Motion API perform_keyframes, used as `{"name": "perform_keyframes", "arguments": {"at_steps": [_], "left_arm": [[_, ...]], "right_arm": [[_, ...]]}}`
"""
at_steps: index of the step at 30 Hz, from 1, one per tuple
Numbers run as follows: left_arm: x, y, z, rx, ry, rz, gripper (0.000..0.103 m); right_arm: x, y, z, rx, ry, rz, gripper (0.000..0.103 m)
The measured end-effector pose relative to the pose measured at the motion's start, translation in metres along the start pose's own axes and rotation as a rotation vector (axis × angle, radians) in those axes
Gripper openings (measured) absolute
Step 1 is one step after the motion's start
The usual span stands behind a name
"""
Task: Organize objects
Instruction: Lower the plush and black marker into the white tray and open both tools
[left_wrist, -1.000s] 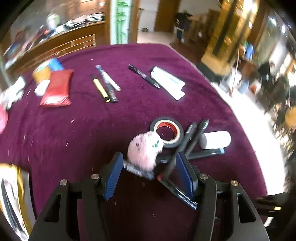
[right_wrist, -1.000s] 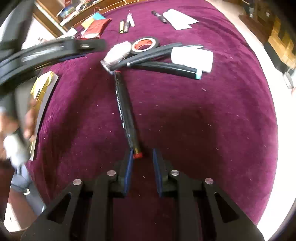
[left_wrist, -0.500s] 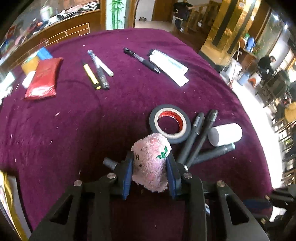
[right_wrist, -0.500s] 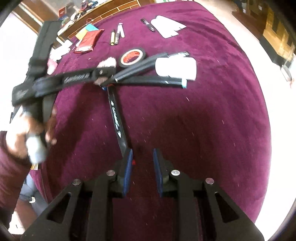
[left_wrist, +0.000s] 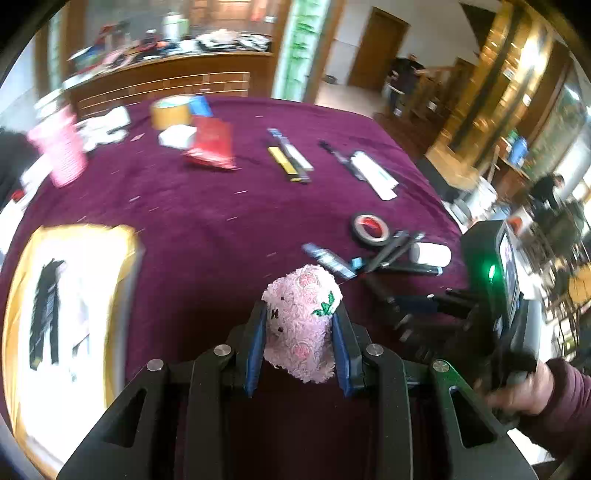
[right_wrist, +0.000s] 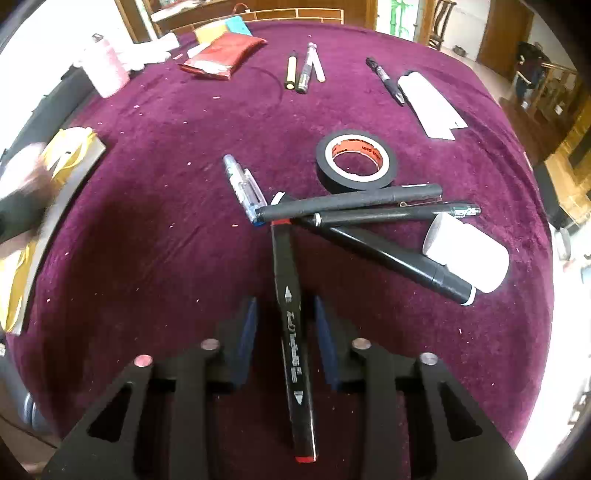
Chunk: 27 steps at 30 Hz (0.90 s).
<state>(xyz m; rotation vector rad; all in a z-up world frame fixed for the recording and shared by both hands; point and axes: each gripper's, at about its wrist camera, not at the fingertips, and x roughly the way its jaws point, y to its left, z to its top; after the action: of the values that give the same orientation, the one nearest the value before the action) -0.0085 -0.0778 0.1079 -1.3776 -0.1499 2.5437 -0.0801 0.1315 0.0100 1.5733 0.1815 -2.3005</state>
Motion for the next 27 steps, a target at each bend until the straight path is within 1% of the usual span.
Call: {"name": "perform_keyframes", "arguments": {"at_steps": [1, 2, 4, 7, 8, 11, 13, 15, 17, 23, 27], "left_arm": [[-0.007, 0.012, -0.006, -0.028, -0.005, 0.011, 0.028], [-0.012, 0.022, -0.011, -0.056, -0.007, 0.023, 0.028], [-0.023, 0.046, -0.021, -0.113, -0.012, 0.04, 0.028], [-0.042, 0.081, -0.037, -0.205, -0.023, 0.056, 0.028], [-0.047, 0.089, -0.041, -0.221, -0.028, 0.065, 0.028], [-0.062, 0.12, -0.055, -0.285, -0.036, 0.098, 0.028], [-0.068, 0.142, -0.064, -0.313, -0.024, 0.14, 0.029], [-0.071, 0.159, -0.072, -0.341, -0.014, 0.156, 0.029], [-0.072, 0.176, -0.079, -0.36, 0.0, 0.174, 0.029], [-0.067, 0.208, -0.096, -0.369, 0.057, 0.19, 0.029], [-0.063, 0.229, -0.097, -0.363, 0.077, 0.201, 0.029]], "right_arm": [[0.001, -0.003, 0.002, 0.024, 0.009, 0.034, 0.013], [0.001, -0.008, 0.003, 0.062, 0.019, 0.082, 0.013], [0.002, -0.014, 0.003, 0.118, 0.032, 0.143, 0.013], [0.002, -0.023, -0.001, 0.237, 0.054, 0.268, 0.013], [0.001, -0.025, -0.002, 0.274, 0.059, 0.311, 0.013], [-0.005, -0.022, -0.005, 0.359, 0.061, 0.425, 0.013], [-0.008, -0.015, -0.004, 0.392, 0.056, 0.491, 0.013], [-0.012, -0.001, 0.0, 0.404, 0.058, 0.545, 0.013], [-0.015, 0.019, 0.007, 0.399, 0.059, 0.578, 0.013], [-0.02, 0.094, 0.033, 0.327, 0.073, 0.645, 0.013], [-0.015, 0.147, 0.047, 0.289, 0.103, 0.689, 0.013]]}}
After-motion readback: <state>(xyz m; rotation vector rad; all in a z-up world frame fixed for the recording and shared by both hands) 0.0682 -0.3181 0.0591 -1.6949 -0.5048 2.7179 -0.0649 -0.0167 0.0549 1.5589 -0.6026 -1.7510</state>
